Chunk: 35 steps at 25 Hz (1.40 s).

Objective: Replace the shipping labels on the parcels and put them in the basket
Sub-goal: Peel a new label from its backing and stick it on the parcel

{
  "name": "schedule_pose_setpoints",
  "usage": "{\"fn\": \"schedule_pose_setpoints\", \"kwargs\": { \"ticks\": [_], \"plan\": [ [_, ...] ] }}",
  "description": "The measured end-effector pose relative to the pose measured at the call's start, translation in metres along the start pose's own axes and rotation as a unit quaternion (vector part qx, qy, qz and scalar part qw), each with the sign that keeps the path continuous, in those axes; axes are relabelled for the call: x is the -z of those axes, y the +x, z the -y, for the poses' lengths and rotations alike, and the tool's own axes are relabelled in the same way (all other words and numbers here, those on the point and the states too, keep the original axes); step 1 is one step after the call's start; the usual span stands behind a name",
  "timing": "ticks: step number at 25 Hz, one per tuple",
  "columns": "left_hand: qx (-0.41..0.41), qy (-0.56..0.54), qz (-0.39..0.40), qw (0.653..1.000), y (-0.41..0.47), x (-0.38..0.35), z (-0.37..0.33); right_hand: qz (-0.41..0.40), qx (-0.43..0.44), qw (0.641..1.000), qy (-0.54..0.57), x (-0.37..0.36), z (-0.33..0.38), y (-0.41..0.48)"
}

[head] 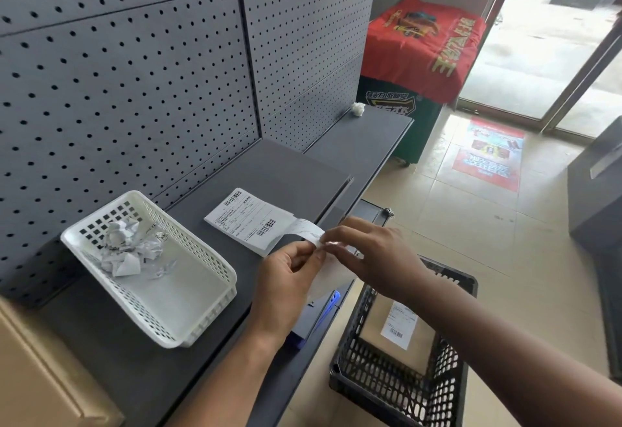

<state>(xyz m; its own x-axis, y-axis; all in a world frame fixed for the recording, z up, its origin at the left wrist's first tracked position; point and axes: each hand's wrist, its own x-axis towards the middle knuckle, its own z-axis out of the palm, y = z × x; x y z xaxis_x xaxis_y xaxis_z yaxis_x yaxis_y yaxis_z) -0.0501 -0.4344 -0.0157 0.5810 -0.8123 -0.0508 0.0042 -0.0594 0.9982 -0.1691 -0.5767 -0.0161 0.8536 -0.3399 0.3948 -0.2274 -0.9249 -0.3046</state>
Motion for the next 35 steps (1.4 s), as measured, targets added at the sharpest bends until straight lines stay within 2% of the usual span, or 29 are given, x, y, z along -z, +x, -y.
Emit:
{"fn": "schedule_pose_setpoints", "kwargs": {
  "ticks": [5, 17, 25, 30, 35],
  "plan": [
    [-0.005, 0.034, -0.011, 0.999, -0.002, 0.003, 0.004, -0.026, 0.029, 0.999, -0.031, 0.002, 0.003, 0.001],
    [-0.034, 0.095, -0.022, 0.995, -0.007, 0.009, 0.005, -0.013, 0.046, 0.998, -0.043, 0.001, 0.012, 0.007],
    [-0.033, 0.079, -0.042, 0.995, -0.008, 0.009, 0.001, -0.013, 0.034, 0.999, -0.017, 0.001, 0.014, 0.007],
    [-0.044, 0.07, -0.038, 0.996, -0.011, 0.012, -0.002, -0.02, 0.066, 0.997, -0.017, 0.0, 0.016, 0.009],
    [-0.052, 0.089, -0.044, 0.994, -0.011, 0.015, 0.003, -0.026, 0.06, 0.998, -0.021, -0.003, 0.018, 0.013]
  ]
}}
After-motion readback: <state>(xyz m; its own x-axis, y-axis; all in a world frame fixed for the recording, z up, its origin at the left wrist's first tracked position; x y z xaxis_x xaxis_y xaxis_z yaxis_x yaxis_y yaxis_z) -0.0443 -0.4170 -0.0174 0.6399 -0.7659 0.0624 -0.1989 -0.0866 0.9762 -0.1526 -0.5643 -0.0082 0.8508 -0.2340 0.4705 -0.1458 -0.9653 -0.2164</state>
